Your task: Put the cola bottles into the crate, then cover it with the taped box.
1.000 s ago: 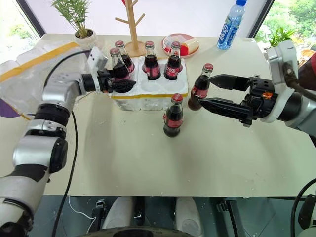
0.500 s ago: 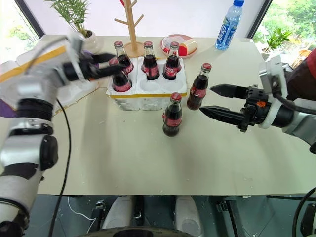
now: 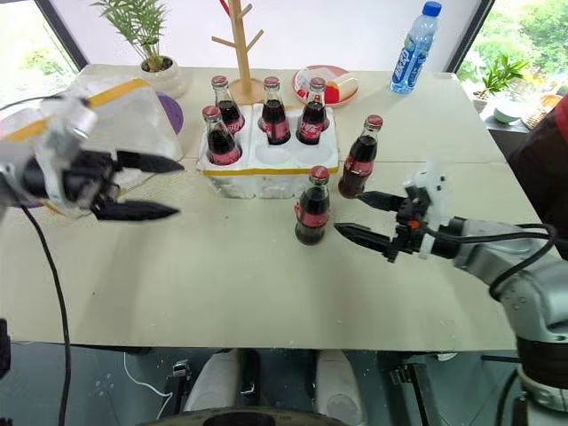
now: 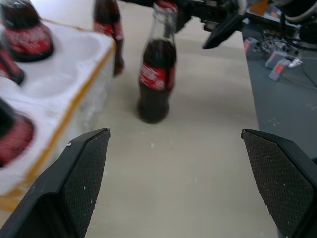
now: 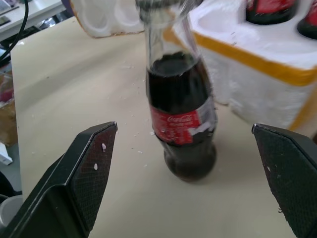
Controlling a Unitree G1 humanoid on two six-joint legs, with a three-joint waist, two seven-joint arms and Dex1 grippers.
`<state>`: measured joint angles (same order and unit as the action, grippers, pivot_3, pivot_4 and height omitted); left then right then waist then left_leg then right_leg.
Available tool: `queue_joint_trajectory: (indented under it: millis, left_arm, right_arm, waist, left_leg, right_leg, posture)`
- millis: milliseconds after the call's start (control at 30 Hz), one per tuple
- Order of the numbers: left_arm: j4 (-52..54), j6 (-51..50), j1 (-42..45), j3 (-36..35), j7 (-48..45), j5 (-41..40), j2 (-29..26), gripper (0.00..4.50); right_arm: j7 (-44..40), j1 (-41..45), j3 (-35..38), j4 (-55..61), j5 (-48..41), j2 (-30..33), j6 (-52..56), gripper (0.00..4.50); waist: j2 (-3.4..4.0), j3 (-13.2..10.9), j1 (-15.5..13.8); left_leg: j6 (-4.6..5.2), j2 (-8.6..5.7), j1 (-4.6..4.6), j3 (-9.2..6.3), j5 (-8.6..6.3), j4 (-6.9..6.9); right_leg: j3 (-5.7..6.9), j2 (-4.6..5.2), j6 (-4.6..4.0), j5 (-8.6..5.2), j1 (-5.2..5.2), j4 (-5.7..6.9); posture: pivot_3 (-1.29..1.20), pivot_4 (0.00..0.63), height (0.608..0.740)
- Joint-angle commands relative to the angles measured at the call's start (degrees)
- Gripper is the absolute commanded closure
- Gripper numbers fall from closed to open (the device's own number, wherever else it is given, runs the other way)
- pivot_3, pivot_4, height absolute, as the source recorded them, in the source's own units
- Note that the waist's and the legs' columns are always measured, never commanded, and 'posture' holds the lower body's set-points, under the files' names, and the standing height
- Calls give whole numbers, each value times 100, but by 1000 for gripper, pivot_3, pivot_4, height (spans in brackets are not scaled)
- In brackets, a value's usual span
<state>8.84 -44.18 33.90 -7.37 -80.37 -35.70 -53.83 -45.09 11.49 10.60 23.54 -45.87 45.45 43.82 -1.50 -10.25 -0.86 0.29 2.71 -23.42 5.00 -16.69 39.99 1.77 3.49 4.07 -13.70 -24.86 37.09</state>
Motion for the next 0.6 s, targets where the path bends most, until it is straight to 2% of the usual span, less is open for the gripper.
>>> queue_joint_trajectory:
  millis: [33,300,600]
  left_arm:
    - [283,38,74,-94,251,-170,33,50]
    - [441,30,-92,-103,436,-325,-7,50]
    - [497,-85,-34,-192,769,-514,76,50]
  right_arm:
    - [122,145,-162,69,196,-200,-213,0]
    - [181,595,-759,-353,570,-826,-346,0]
    - [123,1506,-1418,-1479,1173,-1653,-593,0]
  waist:
    - [0,0,11]
    - [3,-1,37]
    - [4,-2,24]
  left_leg:
    - [0,-2,-1,2,0,0]
    - [3,0,2,3,-1,-1]
    - [3,0,0,4,-1,-2]
  right_leg:
    - [0,0,0,0,-1,-1]
    - [-3,-12,-3,-2,-3,-1]
    - [-3,-13,-3,-2,-5,-1]
  posture:
    - [0,150,740]
    - [0,150,740]
    - [0,150,740]
